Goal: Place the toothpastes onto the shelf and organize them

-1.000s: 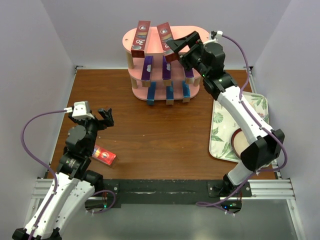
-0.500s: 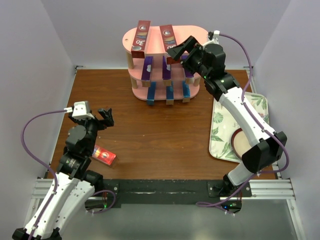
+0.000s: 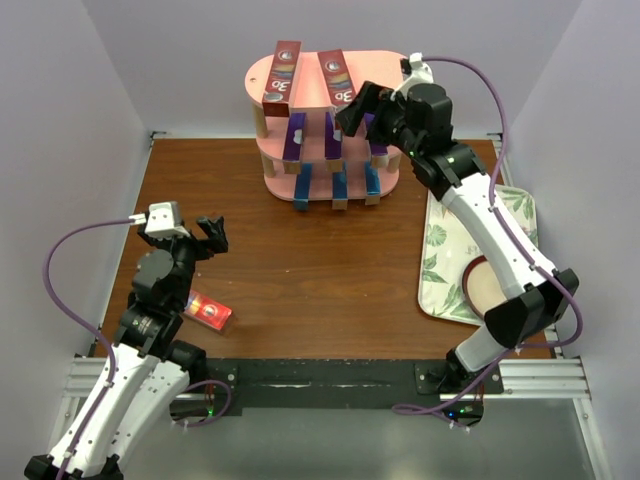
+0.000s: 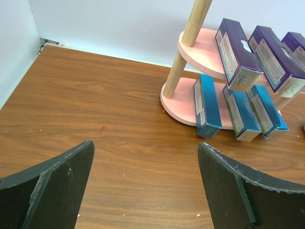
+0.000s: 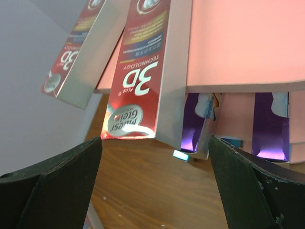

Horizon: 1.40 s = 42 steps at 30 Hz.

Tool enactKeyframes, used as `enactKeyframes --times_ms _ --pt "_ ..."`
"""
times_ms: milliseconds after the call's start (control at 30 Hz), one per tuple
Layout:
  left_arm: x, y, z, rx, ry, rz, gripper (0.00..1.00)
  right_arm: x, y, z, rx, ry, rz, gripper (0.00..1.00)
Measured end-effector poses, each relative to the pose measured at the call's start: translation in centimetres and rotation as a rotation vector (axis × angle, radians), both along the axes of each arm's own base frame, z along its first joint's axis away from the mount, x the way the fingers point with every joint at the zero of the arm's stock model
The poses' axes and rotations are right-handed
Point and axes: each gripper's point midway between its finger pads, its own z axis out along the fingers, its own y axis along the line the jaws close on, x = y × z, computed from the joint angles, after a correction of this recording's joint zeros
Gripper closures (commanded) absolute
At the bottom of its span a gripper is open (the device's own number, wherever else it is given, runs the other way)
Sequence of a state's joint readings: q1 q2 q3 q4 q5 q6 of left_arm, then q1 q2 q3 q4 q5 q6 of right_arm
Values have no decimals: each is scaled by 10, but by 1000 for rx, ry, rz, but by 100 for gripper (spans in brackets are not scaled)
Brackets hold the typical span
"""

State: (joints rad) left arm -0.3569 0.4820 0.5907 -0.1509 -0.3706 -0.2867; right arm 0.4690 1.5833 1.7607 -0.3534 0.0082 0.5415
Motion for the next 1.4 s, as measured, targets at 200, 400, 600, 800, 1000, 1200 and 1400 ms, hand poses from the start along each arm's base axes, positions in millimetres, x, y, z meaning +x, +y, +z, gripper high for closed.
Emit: enactKeyframes --times_ms 200,400,600,800,1000,1200,1400 --pt "0 0 -1 1 3 0 5 -21 20 8 -164 -81 73 2" --pt "1 0 -1 1 3 0 5 -32 31 23 -260 -156 52 2" --pt "1 0 -1 1 3 0 5 -22 14 22 -334 -169 -51 3" --pt "1 0 -1 1 3 0 5 -16 14 12 -383 -159 -74 3" --pt "1 0 -1 2 5 0 5 -6 23 5 -406 -155 -69 10" --pt "1 0 -2 2 6 0 5 2 26 1 -432 -154 -94 27" --pt "1 0 -2 2 6 0 5 6 27 2 -444 -159 -127 45"
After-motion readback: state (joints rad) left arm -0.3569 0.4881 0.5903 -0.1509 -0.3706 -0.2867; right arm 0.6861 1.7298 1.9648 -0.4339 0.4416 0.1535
